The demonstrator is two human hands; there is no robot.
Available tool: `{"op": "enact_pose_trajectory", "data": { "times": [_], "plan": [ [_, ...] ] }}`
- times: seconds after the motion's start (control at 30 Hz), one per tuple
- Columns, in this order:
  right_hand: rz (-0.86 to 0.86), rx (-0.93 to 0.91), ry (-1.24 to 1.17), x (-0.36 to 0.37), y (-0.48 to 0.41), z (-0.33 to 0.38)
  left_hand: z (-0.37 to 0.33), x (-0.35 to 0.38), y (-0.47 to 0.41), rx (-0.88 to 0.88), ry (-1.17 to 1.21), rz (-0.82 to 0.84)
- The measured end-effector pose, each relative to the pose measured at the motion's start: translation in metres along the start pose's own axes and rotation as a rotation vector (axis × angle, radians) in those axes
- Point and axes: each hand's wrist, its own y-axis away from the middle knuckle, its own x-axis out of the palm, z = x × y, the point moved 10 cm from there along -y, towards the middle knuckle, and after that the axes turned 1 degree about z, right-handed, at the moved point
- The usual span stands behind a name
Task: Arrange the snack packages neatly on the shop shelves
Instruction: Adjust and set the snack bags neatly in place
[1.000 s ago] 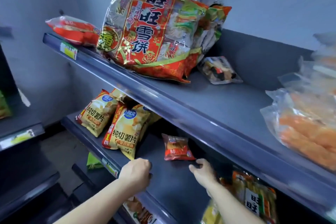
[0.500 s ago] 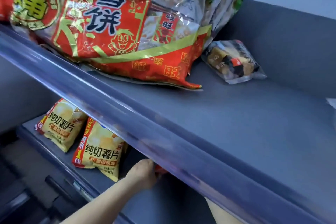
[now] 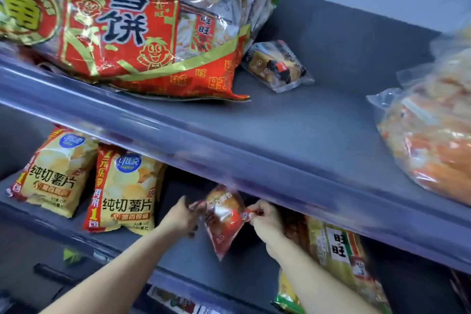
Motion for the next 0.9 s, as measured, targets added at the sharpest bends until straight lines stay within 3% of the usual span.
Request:
{"op": "enact_pose_trajectory", "data": {
  "times": [0.23, 0.43, 0.57, 0.9],
  "plan": [
    [-0.111, 0.001, -0.358, -0.075, 0.098, 0.012, -0.03, 0.036, 0.068, 0.074, 0.148, 0.115],
    [-0.22, 0.087, -0.464, -0.15, 0.162, -0.016, -0.065, 0.086, 0.113, 0.164, 0.205, 0.18],
    [-0.257, 0.123, -0.458, -0.203, 0.201, -0.04, -0.096, 0.125, 0.143, 0.277, 0.144, 0.166],
    [-0.313, 0.089, -0.209, -0.348, 0.293, -0.116, -0.154, 0.294, 0.261, 0.515, -0.006, 0.319]
  ]
}}
